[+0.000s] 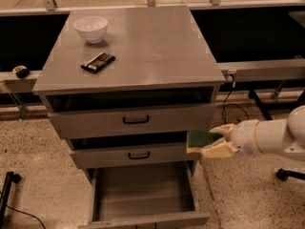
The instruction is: Place sponge into bottom drawer
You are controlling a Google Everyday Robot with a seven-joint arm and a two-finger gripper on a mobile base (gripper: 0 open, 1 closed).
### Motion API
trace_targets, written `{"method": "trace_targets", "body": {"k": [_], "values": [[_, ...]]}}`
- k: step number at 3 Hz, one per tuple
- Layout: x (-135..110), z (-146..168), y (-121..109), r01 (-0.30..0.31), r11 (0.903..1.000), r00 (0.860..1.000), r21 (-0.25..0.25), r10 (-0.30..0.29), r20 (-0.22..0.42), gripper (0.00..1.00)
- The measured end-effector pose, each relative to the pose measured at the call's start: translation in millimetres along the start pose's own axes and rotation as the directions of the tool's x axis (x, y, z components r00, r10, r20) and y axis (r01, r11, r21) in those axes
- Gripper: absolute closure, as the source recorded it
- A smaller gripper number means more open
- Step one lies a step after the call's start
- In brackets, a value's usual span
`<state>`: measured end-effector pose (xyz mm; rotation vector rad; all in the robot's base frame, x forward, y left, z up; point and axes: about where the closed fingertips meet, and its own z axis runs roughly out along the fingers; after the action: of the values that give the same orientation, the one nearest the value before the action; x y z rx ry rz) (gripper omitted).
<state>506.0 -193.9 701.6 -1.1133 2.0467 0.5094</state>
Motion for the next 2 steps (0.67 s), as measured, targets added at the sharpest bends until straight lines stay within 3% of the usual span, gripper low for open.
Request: {"method": "trace_targets", "body": {"k": [1, 2], "values": [[59.2, 78.5, 12.6, -0.054, 0.9985, 0.998, 0.010, 0.054, -0.011, 1.00], [59.0, 78.7, 12.7, -0.053, 0.9985, 0.999, 0.009, 0.053, -0.011, 1.00]]}}
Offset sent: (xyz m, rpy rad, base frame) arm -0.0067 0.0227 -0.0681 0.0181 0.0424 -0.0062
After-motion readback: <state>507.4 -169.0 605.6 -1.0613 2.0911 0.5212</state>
